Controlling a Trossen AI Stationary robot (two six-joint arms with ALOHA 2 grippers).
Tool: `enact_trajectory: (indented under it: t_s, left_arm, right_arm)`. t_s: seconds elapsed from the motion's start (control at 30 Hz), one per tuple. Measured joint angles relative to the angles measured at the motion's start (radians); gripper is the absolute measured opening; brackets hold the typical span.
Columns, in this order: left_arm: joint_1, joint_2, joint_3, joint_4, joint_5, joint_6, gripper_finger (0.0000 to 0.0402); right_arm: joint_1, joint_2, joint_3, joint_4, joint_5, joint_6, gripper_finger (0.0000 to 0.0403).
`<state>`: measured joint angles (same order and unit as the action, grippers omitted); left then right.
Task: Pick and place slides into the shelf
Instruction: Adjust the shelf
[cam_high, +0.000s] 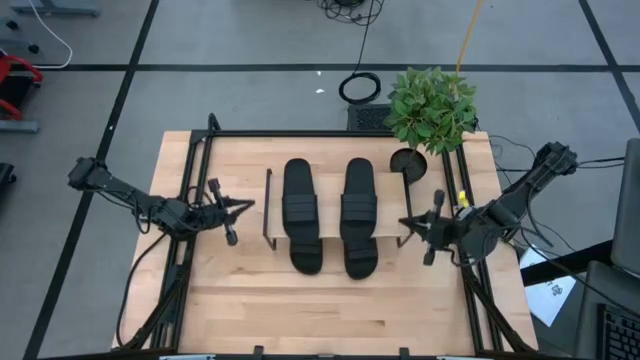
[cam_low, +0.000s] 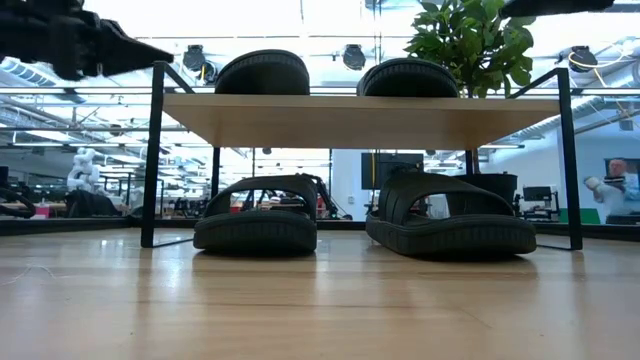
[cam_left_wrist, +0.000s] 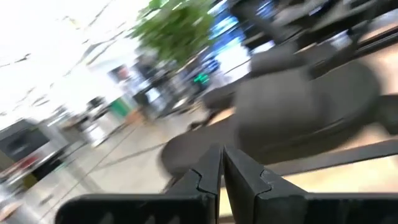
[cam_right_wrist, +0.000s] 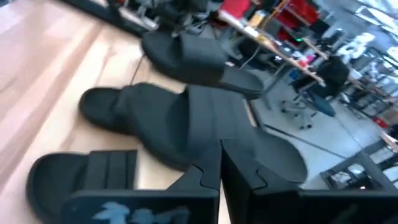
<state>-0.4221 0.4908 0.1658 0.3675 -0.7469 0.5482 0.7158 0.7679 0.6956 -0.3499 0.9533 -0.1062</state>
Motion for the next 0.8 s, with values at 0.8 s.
enact_trajectory:
  t_s: [0.8]
  left_arm:
    - [0.0,-0.001,0.0,-0.109,-0.336,-0.149,0.0026]
  right_arm:
    - [-0.002,-0.229,-0.009,-0.61,-0.04,0.777,0.0]
